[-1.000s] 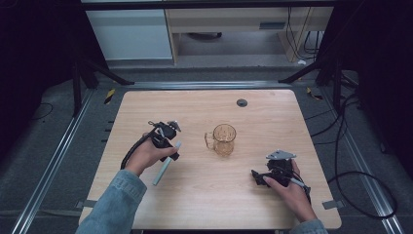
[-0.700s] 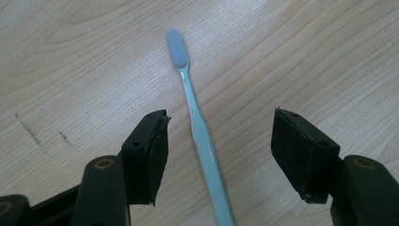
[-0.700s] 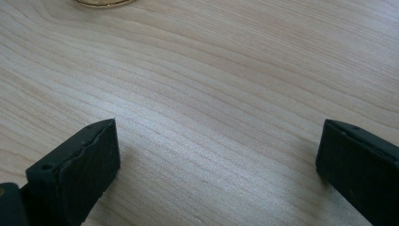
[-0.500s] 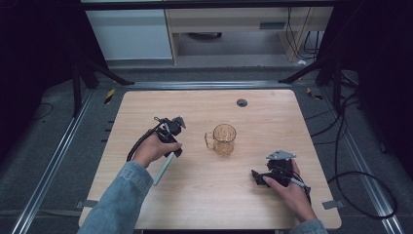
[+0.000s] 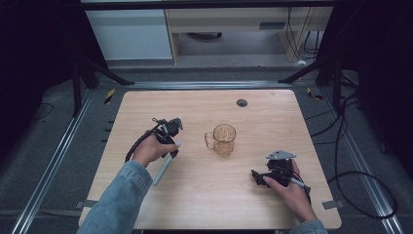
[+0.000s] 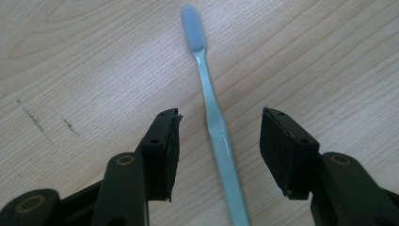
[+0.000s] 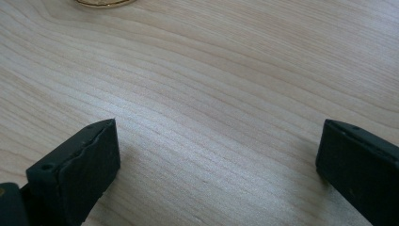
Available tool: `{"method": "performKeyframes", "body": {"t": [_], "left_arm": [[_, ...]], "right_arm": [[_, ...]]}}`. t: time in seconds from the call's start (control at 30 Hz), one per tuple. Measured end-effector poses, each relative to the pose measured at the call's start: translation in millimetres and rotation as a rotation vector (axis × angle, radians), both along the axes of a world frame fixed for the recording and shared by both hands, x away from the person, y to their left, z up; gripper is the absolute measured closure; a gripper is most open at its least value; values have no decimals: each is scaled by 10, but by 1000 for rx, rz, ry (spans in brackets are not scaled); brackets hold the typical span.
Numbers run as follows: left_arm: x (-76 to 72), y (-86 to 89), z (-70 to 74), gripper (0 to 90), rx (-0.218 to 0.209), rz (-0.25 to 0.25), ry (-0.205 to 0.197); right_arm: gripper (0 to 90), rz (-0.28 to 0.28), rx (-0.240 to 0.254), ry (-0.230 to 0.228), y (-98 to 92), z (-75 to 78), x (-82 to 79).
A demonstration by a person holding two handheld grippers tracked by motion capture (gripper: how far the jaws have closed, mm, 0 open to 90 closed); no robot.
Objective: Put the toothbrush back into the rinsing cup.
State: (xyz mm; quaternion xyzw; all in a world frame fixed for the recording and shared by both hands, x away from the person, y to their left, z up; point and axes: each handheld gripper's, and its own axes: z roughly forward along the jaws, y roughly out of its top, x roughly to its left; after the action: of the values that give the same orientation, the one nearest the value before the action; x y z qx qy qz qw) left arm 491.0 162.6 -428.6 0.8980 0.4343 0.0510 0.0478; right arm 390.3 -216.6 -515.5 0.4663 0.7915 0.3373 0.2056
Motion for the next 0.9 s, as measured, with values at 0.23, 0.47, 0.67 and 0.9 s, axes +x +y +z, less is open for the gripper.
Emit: {"method": "performKeyframes", "body": {"t": [0.23,0.47,0.67,0.9], "left_arm": [[43,60,-119,546,-7,43,33],[45,90,-198,592,-2,51,56],[52,95,-265,623,-6,65,73],[72,60,-269,683,-18,72,70]], "right_arm": [[6,-2,3,3,1,2,-3],[5,-1,-1,-1,-1,0,0],[5,-2,5,4,1,4,-3],[6,0,-1,-1,-1,0,0]]}}
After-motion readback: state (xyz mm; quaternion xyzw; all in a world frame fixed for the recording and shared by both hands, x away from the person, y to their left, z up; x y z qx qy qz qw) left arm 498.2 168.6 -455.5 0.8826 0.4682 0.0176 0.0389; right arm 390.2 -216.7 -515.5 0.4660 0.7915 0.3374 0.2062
